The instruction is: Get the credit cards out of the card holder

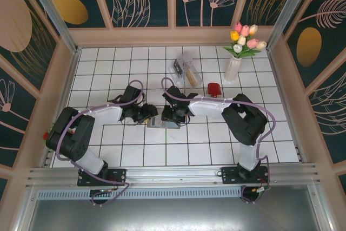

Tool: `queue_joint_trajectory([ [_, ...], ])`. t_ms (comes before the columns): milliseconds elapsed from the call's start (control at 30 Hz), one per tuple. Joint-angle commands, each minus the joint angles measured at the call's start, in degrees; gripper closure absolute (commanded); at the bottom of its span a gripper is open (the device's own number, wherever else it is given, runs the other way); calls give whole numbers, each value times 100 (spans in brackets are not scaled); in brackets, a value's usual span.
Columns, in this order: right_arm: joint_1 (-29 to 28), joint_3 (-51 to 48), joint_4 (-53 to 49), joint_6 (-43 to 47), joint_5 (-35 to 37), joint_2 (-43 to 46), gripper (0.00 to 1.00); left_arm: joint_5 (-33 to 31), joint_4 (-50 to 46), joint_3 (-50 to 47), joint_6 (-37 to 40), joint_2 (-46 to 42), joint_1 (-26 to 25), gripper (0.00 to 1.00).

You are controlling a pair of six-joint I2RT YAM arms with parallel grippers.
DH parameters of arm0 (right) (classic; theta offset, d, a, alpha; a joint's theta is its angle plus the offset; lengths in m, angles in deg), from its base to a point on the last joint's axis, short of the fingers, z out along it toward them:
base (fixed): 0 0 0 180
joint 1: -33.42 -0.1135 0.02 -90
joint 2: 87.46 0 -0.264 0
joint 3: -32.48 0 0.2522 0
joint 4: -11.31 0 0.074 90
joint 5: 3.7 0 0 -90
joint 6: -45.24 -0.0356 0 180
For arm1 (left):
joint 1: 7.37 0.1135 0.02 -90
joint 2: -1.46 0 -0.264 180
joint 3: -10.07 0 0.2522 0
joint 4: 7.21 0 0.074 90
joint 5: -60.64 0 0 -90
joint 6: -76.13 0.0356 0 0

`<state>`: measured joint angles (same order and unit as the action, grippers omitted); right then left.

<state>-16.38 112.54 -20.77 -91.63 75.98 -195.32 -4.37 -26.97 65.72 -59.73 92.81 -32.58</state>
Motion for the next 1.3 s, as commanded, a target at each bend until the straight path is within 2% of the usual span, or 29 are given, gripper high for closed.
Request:
queue_joint_trajectory([
  [0, 41, -25, -209, 65, 118, -152, 66, -120, -112, -13, 56, 95, -28, 52],
  [133, 45, -21, -206, 99, 84, -242, 66, -67, -99, 4, 86, 137, -27, 52],
  [433, 41, -21, -189, 132, 22, -287, 66, 305, 133, 4, 94, 72, -41, 60],
  [667, 49, -30, -171, 135, 22, -272, 67, 191, -24, 58, 197, -34, -37, 62],
  [833, 58, -47, -146, 126, 13, -236, 68, 361, 111, 39, 196, -147, -35, 64],
  [967, 58, -5, -124, 127, -73, -105, 68, 490, 184, 4, 175, -218, -45, 70],
  [1267, 67, 30, -98, 30, 183, 480, 68, 917, 588, -84, 52, -245, -137, 71],
])
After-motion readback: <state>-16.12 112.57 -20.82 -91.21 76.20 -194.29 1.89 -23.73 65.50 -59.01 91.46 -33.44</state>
